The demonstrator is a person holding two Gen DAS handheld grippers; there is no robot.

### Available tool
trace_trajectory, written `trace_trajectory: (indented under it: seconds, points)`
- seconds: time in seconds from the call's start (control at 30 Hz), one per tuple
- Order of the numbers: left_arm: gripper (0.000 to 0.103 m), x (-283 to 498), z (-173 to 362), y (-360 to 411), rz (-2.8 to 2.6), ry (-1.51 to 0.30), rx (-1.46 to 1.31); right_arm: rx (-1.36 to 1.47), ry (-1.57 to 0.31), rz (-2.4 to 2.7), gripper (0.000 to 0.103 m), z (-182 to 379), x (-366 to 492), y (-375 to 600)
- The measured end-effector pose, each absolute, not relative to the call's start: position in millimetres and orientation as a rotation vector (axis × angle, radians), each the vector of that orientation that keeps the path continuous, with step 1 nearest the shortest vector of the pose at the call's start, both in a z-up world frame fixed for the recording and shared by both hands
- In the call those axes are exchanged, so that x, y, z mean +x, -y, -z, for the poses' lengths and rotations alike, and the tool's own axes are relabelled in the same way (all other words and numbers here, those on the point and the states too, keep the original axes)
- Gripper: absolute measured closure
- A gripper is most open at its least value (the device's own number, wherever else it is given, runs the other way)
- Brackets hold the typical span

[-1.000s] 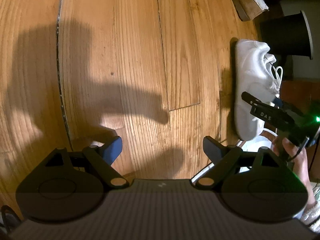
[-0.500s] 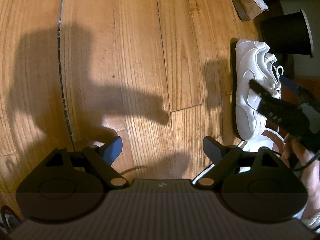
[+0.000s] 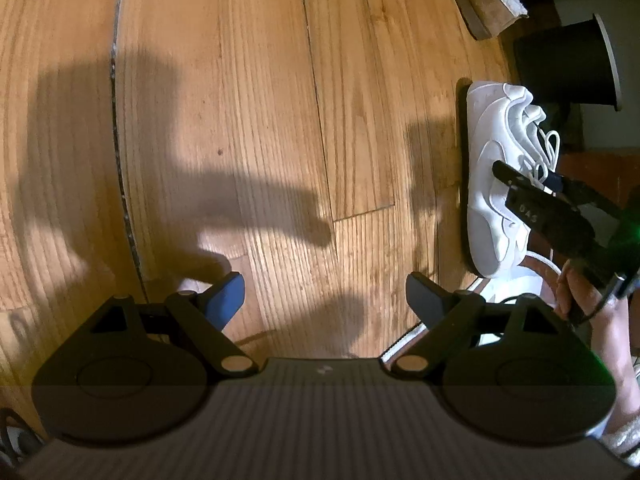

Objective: Organize scattered shoes
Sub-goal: 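Open the right tool and move both tools to the white clogs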

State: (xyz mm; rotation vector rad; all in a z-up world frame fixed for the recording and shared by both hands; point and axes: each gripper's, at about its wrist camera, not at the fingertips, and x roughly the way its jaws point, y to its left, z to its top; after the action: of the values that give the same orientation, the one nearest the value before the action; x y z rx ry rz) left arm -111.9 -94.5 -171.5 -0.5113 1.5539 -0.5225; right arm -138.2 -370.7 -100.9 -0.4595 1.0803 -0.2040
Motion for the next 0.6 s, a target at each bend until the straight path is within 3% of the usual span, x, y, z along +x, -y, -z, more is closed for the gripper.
trace_trajectory:
  seconds: [0.03, 0.07, 0.27, 0.6]
  points:
    - [0.015, -111, 171, 93, 0.519, -1.55, -0.51, -0.42, -1.066, 0.19, 0.028, 95, -139, 369]
    - [0.015, -110, 170, 91, 0.513, -1.544, -0.511, -0.377, -1.051, 0.171, 0.026, 89, -141, 368]
    - [0.015, -103, 168, 75, 0.471, -1.515, -0.535, -0.246, -1.005, 0.03, 0.025, 54, -136, 338]
    - [0.015, -91, 124, 46, 0.277, -1.235, -0.319, 0.116, -1.065, -0.123, 0.025, 54, -112, 314]
